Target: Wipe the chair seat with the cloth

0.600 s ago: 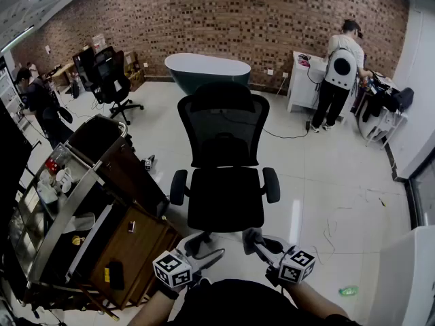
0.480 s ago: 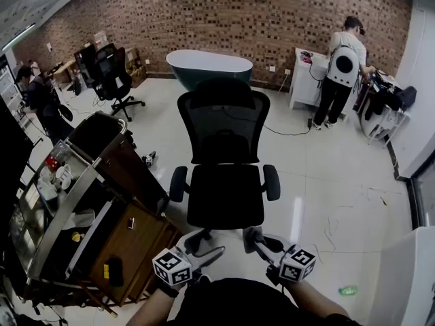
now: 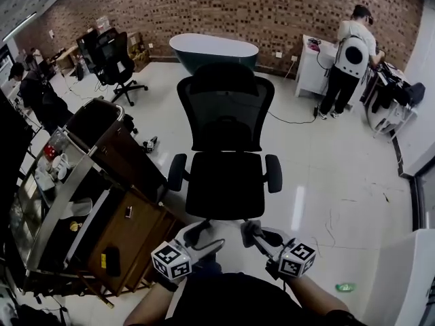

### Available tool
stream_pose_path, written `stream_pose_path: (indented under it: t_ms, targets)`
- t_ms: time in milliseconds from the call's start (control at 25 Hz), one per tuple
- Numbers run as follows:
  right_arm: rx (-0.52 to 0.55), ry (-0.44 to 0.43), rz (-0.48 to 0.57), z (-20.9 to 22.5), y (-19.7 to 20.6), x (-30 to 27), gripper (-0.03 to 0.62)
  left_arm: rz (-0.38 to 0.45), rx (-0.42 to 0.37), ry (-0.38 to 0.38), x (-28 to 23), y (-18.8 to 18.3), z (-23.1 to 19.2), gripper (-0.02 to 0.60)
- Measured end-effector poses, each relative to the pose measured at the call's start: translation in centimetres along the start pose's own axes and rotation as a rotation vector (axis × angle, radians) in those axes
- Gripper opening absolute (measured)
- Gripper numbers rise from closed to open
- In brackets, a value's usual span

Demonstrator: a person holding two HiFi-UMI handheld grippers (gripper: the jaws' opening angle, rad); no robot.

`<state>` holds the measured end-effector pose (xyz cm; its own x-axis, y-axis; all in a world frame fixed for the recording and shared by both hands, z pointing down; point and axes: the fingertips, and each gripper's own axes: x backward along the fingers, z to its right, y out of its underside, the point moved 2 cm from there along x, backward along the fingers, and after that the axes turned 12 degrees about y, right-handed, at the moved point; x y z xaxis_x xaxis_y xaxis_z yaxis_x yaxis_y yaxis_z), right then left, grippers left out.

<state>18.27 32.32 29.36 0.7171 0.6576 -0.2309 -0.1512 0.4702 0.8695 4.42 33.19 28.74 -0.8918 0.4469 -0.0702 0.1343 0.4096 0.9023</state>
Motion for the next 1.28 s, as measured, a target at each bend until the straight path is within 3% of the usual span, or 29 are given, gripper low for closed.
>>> stream_pose_path:
  t_ms: [360, 640, 840, 1280]
  targets:
    - [-0.002, 0.028, -0.007, 2.6, -2.5, -6.5, 0.048, 0.0, 0.021, 0.014, -0.7, -2.1, -7.3, 0.385]
    - [-0.015, 0.082, -0.012, 5.0, -6.2, -14.9, 0.048, -0.004, 0.035, 0.094, -2.0, -6.7, -15.7, 0.385]
    - [-0.044, 0.122, 0.027, 6.1, -8.9, -20.8, 0.048, -0.053, 0.042, 0.154, -2.2, -8.9, -20.9, 0.385]
    - [-0.083, 0.149, 0.001, 8.8, -10.0, -27.8, 0.048, -0.093, 0.067, 0.189, -2.9, -10.1, -27.1, 0.385]
